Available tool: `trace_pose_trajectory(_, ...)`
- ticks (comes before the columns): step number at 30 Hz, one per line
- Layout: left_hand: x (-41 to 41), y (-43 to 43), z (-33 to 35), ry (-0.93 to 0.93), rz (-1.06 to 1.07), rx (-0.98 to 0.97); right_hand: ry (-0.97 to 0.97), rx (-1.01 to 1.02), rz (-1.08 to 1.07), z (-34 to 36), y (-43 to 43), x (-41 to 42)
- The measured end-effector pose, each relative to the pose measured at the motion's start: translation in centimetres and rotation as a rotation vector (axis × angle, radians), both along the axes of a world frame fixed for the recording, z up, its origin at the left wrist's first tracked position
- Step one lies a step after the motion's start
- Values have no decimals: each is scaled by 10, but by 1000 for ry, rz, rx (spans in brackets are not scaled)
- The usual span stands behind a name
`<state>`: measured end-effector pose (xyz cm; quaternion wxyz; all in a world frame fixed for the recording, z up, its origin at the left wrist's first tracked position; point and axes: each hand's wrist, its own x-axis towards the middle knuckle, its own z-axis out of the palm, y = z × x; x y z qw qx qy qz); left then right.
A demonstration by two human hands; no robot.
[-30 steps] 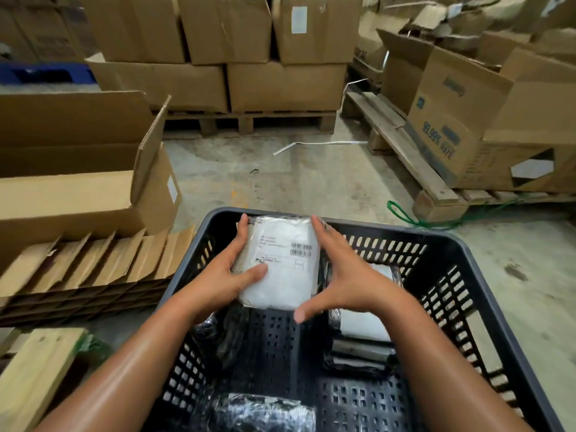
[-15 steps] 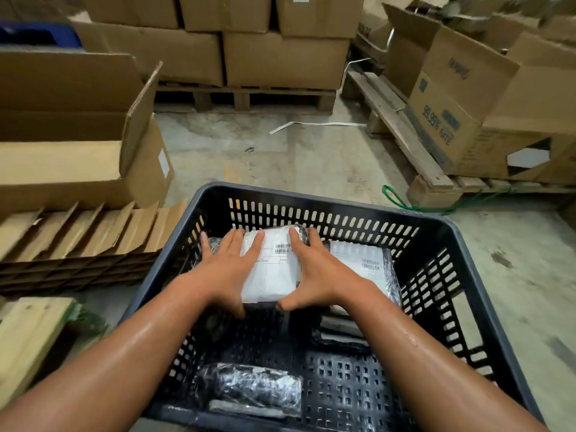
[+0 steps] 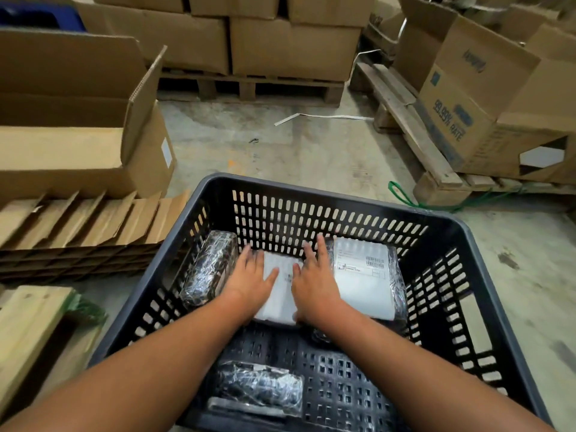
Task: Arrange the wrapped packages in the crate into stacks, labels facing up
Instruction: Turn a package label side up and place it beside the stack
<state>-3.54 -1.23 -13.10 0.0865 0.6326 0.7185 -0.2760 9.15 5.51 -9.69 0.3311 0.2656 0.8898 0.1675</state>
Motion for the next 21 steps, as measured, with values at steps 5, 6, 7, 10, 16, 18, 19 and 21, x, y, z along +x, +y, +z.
trace_pose_trajectory(5, -1, 3, -11, -261, 148, -226, -217, 18, 14, -6, -7, -5)
trace_pose_trajectory(6, -2, 4, -11, -269, 145, -234, -230, 22, 20, -7, -7, -6)
trace_pose_trajectory(7, -3, 4, -11, -275, 140, -235, -231, 25, 28, -7, -7, -6)
trace_pose_trajectory(10, -5, 4, -15, -306, 125, -187, -213, 13, 27, -10, -5, -6)
trace_pose_trajectory(16, -8, 5, -18, -338, 147, -52, -136, 18, 30, -14, -2, -5)
trace_pose_trajectory(18, -9, 8, -14, -373, 207, -88, -75, -14, 30, -14, -1, -5)
trace_pose_trajectory(19, -10, 9, -12, -405, 243, -96, -51, -30, 31, -14, 0, -5)
trace_pose_trajectory(21, -12, 7, 9, -419, 247, -39, 41, -21, 52, -6, -4, -1)
